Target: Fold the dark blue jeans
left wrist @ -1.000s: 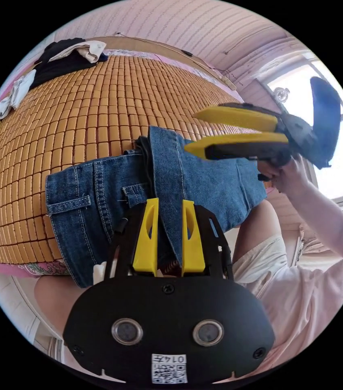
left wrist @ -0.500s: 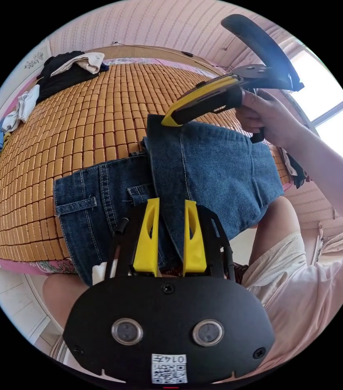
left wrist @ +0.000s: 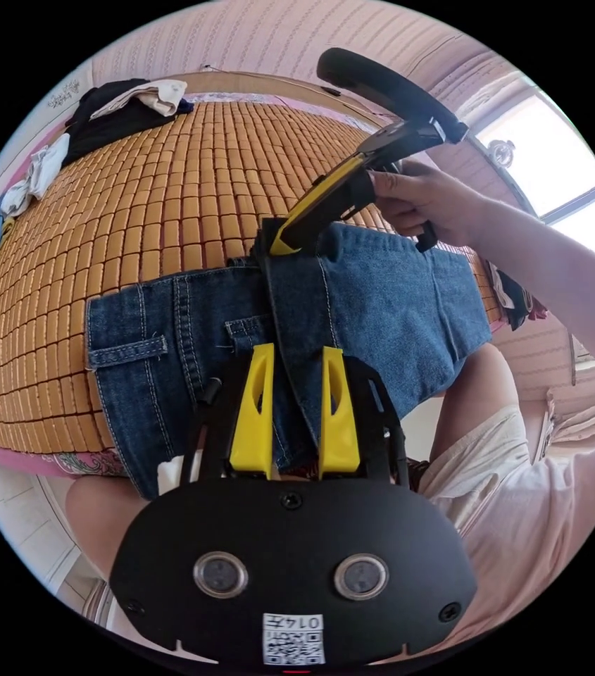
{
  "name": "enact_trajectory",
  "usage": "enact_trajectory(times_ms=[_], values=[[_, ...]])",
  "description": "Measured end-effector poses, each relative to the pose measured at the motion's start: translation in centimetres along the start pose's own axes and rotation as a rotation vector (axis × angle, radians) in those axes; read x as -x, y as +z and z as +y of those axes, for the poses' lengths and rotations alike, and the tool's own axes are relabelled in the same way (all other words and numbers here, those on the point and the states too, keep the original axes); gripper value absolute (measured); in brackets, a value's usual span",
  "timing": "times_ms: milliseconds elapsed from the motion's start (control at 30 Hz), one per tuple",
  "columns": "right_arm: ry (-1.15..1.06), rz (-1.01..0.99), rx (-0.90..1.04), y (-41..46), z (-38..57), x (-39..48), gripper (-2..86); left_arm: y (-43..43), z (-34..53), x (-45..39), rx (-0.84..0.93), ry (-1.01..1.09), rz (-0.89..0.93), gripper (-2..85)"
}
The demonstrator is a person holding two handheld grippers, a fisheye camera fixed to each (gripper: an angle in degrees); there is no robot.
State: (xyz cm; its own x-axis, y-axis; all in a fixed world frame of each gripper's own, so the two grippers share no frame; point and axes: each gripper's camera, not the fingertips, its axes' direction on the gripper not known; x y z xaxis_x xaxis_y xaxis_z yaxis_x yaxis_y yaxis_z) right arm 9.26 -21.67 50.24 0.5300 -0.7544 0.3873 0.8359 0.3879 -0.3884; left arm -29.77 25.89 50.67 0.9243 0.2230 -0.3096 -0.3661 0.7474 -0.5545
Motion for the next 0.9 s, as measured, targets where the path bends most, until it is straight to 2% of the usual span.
enact_trajectory(times_ms=[100,233,333,433,533,700,733,833,900], values=[[-0.051,0.027,-0.103,-2.7,2.8,1.7,4.3,-1.9,0.2,-0.9,-0.105,0.048,-0.07,13.0],[-0.185,0.129,-0.229,-7.4,8.5,6.7,3.7,-2.9,-0.4,-2.1,-0.162,0.136,0.013,15.4],[-0.188,0.192,-0.279,-9.7,12.3,8.6,3.5,-3.5,-0.3,-3.4,-0.172,0.187,0.049,14.2],[-0.183,0.173,-0.326,-11.1,14.9,9.7,3.4,-3.5,0.4,-4.8,-0.135,0.255,0.074,9.7],[-0.238,0.154,-0.359,-12.0,15.9,11.5,3.5,-6.1,1.8,-5.7,-0.145,0.208,0.058,3.7],[-0.329,0.074,-0.436,-13.8,11.5,14.3,4.5,-14.0,5.6,-1.8,-0.212,-0.023,-0.02,2.5],[-0.306,0.052,-0.42,-12.9,9.0,14.5,5.2,-14.1,5.7,0.2,-0.182,-0.105,-0.064,3.3],[-0.168,0.162,-0.306,-7.9,4.3,13.8,7.3,-11.1,5.2,4.9,-0.05,-0.247,-0.188,5.8],[-0.111,0.165,-0.252,-6.0,4.7,13.2,8.3,-10.9,5.2,5.9,-0.043,-0.271,-0.204,6.2]])
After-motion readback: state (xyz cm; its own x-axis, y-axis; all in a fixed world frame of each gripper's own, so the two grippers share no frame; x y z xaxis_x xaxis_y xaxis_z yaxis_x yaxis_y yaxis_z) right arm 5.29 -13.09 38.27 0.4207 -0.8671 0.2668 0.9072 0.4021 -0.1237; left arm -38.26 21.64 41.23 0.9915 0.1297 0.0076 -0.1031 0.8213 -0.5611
